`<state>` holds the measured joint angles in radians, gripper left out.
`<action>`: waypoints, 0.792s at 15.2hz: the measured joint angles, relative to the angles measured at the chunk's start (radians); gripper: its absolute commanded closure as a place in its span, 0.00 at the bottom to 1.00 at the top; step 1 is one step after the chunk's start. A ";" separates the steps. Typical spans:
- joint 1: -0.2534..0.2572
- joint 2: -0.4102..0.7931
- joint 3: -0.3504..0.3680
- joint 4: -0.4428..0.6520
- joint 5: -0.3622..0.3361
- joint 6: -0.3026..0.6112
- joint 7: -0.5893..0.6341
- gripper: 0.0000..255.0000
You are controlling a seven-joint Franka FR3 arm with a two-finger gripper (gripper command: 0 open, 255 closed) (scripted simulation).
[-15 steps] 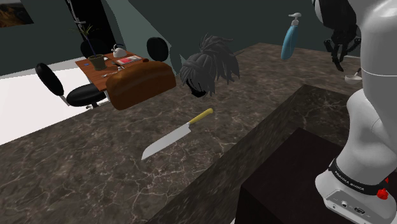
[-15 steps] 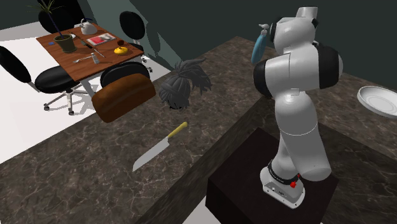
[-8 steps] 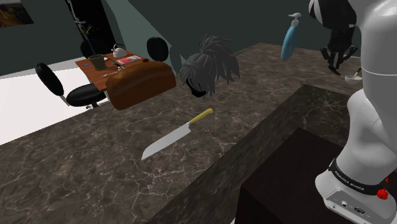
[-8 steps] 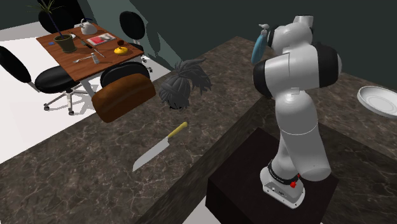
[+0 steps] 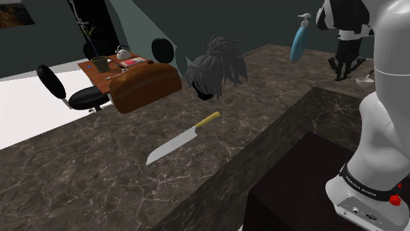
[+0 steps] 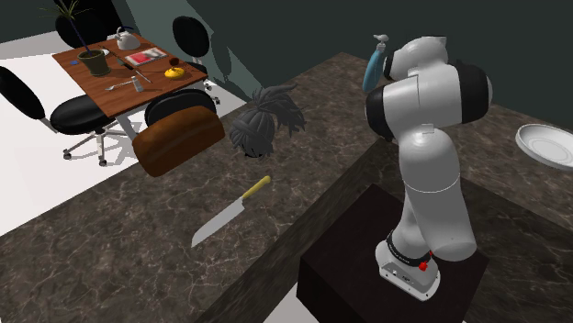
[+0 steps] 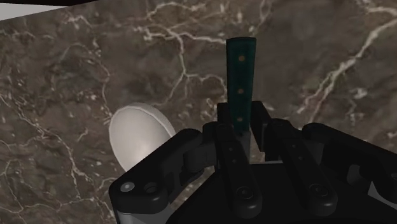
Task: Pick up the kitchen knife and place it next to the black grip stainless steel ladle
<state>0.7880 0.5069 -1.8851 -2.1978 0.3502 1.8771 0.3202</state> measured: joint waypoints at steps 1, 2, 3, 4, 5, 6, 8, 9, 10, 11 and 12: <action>-0.001 -0.001 0.002 0.000 0.000 0.002 0.001 1.00; -0.002 -0.001 0.003 -0.001 0.000 0.003 0.001 1.00; -0.002 -0.001 0.004 -0.001 0.000 0.003 0.001 1.00; -0.002 -0.001 0.004 -0.001 0.000 0.004 0.001 1.00; -0.002 -0.001 0.004 -0.001 0.000 0.004 0.001 1.00; -0.002 -0.001 0.004 -0.001 0.000 0.004 0.001 0.00; -0.002 -0.001 0.004 -0.001 0.000 0.004 0.001 0.00; -0.002 -0.001 0.004 -0.001 0.000 0.004 0.001 0.00; -0.002 -0.001 0.004 -0.001 0.000 0.004 0.001 0.00; -0.002 -0.001 0.004 -0.001 0.000 0.004 0.001 0.00; -0.002 -0.001 0.004 -0.001 0.000 0.004 0.001 0.00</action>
